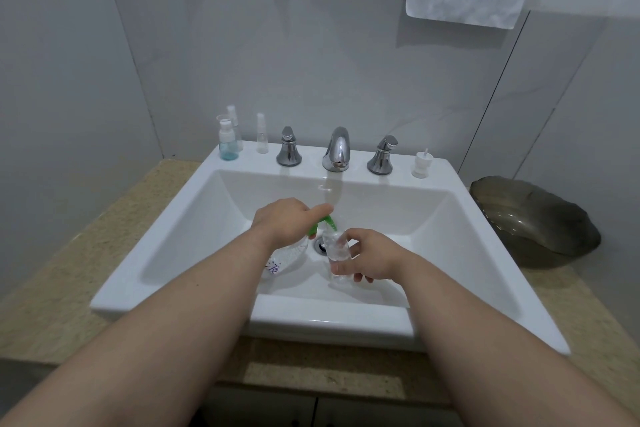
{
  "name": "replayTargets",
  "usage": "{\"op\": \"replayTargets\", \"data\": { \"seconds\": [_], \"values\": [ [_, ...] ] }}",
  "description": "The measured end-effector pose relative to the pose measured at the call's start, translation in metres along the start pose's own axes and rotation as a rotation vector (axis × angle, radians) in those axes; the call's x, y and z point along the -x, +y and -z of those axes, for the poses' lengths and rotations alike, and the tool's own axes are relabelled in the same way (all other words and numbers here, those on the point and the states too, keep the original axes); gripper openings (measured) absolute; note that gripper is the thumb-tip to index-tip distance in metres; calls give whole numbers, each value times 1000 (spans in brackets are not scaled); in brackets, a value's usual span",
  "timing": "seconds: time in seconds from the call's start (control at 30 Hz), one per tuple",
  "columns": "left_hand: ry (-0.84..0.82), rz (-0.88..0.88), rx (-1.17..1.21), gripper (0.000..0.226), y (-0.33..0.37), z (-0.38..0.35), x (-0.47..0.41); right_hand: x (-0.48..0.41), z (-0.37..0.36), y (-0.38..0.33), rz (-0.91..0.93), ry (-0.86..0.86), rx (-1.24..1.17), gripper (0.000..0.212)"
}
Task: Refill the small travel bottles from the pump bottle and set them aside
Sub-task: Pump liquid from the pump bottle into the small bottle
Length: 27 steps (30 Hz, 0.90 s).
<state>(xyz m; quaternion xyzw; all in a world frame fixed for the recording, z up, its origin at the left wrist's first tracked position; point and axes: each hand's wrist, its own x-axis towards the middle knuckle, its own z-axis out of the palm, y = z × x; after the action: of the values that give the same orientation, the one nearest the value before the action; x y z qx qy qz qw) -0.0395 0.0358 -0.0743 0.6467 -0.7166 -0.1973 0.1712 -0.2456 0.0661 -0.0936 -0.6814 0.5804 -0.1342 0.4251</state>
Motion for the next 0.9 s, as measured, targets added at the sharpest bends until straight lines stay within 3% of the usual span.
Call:
{"op": "replayTargets", "data": {
  "seconds": [0.37,0.63,0.77,0.9],
  "values": [
    [-11,6,-14,58,2,0,-4,0,-1,0,2,-2,-2,46],
    [-1,-31,-14,60,2,-1,-4,0,-1,0,-2,-4,20,45],
    [11,-37,-30,48,3,-1,-2,0,-1,0,-3,-3,19,47],
    [5,-41,-31,58,3,-1,1,1,-1,0,-4,0,13,47]
  ]
}}
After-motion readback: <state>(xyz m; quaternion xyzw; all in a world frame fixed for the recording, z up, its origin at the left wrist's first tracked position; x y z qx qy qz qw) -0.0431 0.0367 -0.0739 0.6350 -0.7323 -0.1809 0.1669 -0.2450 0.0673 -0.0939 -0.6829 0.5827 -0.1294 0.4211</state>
